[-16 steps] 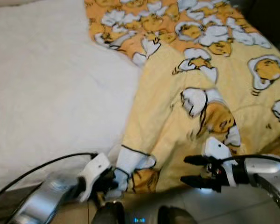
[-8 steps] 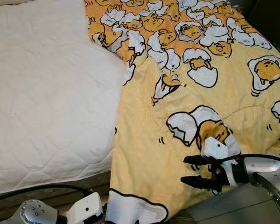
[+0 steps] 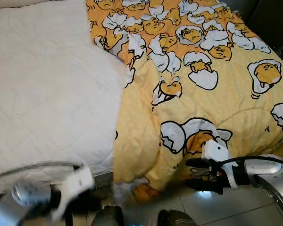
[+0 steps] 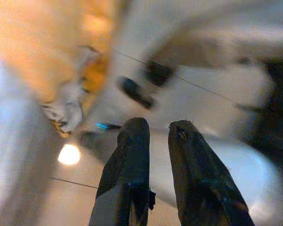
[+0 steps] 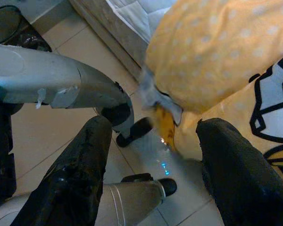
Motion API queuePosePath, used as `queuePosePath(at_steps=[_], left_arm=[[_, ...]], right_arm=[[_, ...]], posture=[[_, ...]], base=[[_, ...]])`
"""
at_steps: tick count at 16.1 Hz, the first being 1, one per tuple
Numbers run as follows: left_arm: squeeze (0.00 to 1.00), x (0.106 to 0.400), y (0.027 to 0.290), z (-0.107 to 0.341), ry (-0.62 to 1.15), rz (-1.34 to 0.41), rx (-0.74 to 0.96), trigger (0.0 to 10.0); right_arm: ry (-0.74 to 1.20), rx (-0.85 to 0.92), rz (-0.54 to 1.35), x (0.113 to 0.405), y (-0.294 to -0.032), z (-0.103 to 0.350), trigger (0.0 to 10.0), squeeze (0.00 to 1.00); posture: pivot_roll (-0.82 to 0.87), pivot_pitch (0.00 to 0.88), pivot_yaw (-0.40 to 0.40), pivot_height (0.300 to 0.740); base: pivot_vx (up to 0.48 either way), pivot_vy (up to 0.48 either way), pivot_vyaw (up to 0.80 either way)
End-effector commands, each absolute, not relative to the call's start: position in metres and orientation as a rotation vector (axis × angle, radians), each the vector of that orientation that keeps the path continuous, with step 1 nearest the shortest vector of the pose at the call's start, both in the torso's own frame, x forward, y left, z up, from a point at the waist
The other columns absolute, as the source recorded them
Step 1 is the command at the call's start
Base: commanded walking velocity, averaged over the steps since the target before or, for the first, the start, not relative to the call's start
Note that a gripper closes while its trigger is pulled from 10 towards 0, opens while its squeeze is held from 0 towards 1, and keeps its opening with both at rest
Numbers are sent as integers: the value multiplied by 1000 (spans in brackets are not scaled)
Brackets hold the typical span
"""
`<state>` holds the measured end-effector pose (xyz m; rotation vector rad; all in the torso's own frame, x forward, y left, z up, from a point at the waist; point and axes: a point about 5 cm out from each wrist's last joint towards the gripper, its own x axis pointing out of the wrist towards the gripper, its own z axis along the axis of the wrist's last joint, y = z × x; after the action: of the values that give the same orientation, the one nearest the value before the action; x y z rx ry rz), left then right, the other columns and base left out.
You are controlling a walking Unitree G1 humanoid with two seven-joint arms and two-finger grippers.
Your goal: Clean up the room
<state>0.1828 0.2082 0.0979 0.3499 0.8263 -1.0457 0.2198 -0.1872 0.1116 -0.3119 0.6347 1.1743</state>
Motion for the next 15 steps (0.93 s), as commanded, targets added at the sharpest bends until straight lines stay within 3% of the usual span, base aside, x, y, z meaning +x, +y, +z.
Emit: queuePosePath(at_steps=[1,2,3,5,9,15], left_arm=[[0,196,212,102,763,-960,364,10000],[184,219,210,106,678,-840,303,10000],[1000,243,202,111,600,-718,167,10000],[1000,258,185,111,560,-684,52,10000],[1000,288,146,82,540,-661,148,10000],[1000,315,138,54,623,-512,226,10000]], right_arm=[[613,-321,1176,221,-184,113,10000,0],[602,-315,1164,222,-182,112,10000,0],[589,-304,1137,225,-179,109,10000,0],[582,-301,1123,227,-173,106,10000,0],[518,-308,1064,242,-158,108,10000,0],[492,-307,1063,250,-148,111,10000,0]], posture=[[-98,125,-6,740],[-95,126,-7,740],[-93,127,-11,740],[-92,130,-15,740],[-96,143,-2,740],[-103,162,18,740]], base=[[0,0,0],[0,0,0],[0,0,0],[0,0,0],[0,0,0],[0,0,0]])
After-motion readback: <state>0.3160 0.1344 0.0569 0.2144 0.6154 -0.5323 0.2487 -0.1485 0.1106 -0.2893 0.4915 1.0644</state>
